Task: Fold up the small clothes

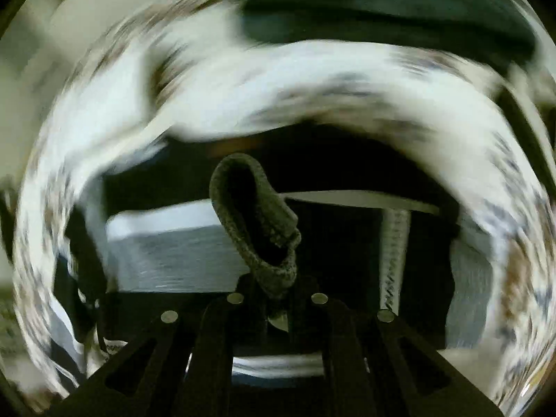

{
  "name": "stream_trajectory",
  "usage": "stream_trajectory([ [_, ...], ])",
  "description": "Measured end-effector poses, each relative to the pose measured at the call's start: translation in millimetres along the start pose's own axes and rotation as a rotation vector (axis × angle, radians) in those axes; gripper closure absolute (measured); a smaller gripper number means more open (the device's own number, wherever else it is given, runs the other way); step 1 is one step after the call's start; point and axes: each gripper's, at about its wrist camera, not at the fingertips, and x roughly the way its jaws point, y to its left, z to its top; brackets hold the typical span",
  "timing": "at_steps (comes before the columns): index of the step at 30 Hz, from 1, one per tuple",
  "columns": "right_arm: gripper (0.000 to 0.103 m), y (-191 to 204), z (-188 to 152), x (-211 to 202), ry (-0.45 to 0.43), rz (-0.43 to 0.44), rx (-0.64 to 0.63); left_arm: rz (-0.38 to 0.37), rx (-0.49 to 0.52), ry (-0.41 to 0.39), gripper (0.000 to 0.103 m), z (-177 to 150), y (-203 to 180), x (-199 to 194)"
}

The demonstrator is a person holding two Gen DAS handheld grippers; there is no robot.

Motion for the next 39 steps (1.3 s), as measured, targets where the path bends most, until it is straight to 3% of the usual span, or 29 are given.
stream_trajectory([
  [4, 0.095, 137, -18, 26, 0.011, -0.015, -0.240, 0.016, -0.031, 0.008, 0.000, 0, 41, 18],
  [7, 0.095, 202, -31, 39, 0.034, -0.007, -0.337, 0.021, -0.045, -0.001, 0.000, 1, 65, 26],
  [9, 0.094, 228, -43, 54, 0.071, -0.059, -0.391, 0.019, -0.064, 0.006, 0.000, 2, 82, 33],
  [11, 0.092, 226, -48, 59, 0.105, -0.066, -0.382, 0.011, -0.097, 0.020, 0.000, 3, 101, 40],
  [12, 0.086, 218, -50, 55, 0.123, -0.017, -0.331, -0.001, -0.115, 0.025, 0.000, 3, 110, 42],
  [14, 0.059, 191, -54, 38, 0.150, 0.069, -0.236, -0.030, -0.165, 0.046, 0.000, 0, 132, 46],
  [15, 0.034, 178, -57, 29, 0.155, 0.114, -0.182, -0.057, -0.201, 0.064, 0.000, -3, 145, 48],
  [16, 0.026, 165, -61, 18, 0.155, 0.161, -0.130, -0.087, -0.237, 0.081, 0.000, -6, 158, 51],
  [18, 0.025, 132, -75, -4, 0.167, 0.211, -0.034, -0.153, -0.326, 0.124, 0.000, -17, 184, 57],
  [23, 0.025, 75, -98, -16, 0.212, 0.213, 0.114, -0.310, -0.534, 0.187, 0.000, -45, 230, 84],
  [27, 0.025, 36, -120, -3, 0.265, 0.155, 0.202, -0.400, -0.634, 0.247, 0.000, -56, 234, 122],
  [30, 0.025, 29, -131, 13, 0.298, 0.122, 0.221, -0.444, -0.640, 0.214, 0.003, -41, 224, 134],
  [31, 0.025, 27, -134, 17, 0.306, 0.113, 0.224, -0.435, -0.621, 0.192, 0.016, -32, 220, 134],
  [32, 0.025, 27, -137, 20, 0.311, 0.110, 0.225, -0.412, -0.598, 0.170, 0.050, -24, 216, 131],
  [34, 0.025, 24, -141, 21, 0.314, 0.111, 0.219, -0.375, -0.559, 0.138, 0.096, -9, 213, 124],
  [39, 0.025, 49, -145, 19, 0.294, 0.151, 0.188, -0.357, -0.606, -0.004, 0.097, 24, 250, 90],
])
